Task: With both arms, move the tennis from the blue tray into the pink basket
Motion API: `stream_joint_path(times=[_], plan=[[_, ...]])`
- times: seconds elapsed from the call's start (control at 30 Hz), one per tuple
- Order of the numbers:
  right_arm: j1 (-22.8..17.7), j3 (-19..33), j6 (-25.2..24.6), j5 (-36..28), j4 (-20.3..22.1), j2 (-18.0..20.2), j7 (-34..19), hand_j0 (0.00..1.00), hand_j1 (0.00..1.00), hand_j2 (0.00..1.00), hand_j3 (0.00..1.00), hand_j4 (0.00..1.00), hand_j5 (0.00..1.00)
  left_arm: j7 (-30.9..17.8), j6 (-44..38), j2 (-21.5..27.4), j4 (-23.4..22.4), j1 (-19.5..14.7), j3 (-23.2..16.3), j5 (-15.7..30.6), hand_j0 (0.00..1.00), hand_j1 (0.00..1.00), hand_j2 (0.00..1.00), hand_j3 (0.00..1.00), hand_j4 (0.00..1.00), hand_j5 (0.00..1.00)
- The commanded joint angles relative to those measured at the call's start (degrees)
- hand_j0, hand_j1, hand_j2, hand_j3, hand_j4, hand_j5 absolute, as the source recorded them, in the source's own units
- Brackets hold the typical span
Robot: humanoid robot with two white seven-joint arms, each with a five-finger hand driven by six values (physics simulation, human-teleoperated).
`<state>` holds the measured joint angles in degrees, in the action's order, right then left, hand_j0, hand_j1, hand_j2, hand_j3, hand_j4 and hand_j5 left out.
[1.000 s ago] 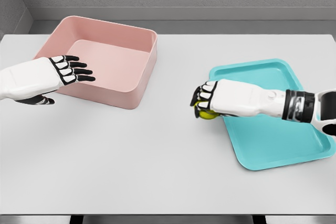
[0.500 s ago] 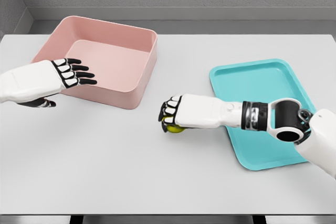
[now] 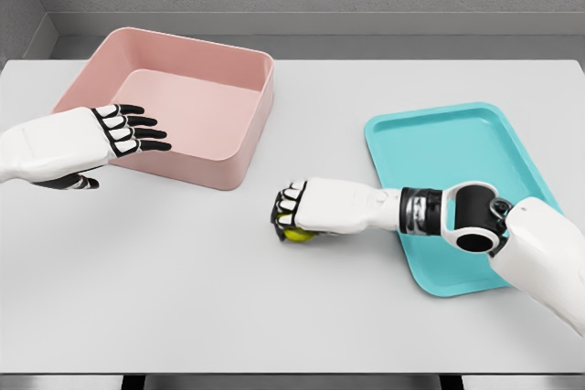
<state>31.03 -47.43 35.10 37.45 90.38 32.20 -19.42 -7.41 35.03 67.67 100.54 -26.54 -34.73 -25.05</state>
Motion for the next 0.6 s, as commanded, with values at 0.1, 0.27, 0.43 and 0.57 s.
stream_joint_path(times=[0.1,0.27,0.43,0.57], plan=[[-0.18,0.14,-0.10,-0.36,-0.73,0.05,-1.14,0.82,0.82,0.82,0.82,0.82,0.82,0.03,-0.03,0.36,0.18,0.00,0.10,0.35,1.00,1.00,1.00,1.00,1.00,1.00],[-0.18,0.23,-0.10,-0.62,-0.65,0.32,-1.23,1.00,1.00,1.00,1.00,1.00,1.00,0.03,-0.03,0.36,0.18,0.00,0.10,0.35,1.00,1.00,1.00,1.00,1.00,1.00],[-0.18,2.16,-0.10,-1.15,0.76,0.84,-1.14,1.00,1.00,1.00,1.00,1.00,1.00,0.03,-0.03,0.27,0.09,0.18,0.10,0.26,1.00,1.00,1.00,1.00,1.00,1.00],[-0.26,6.91,-0.10,-1.15,5.42,1.63,-1.32,1.00,1.00,1.00,1.00,1.00,1.00,0.03,-0.03,0.27,0.00,0.44,0.10,0.09,1.00,1.00,1.00,1.00,1.00,1.00]])
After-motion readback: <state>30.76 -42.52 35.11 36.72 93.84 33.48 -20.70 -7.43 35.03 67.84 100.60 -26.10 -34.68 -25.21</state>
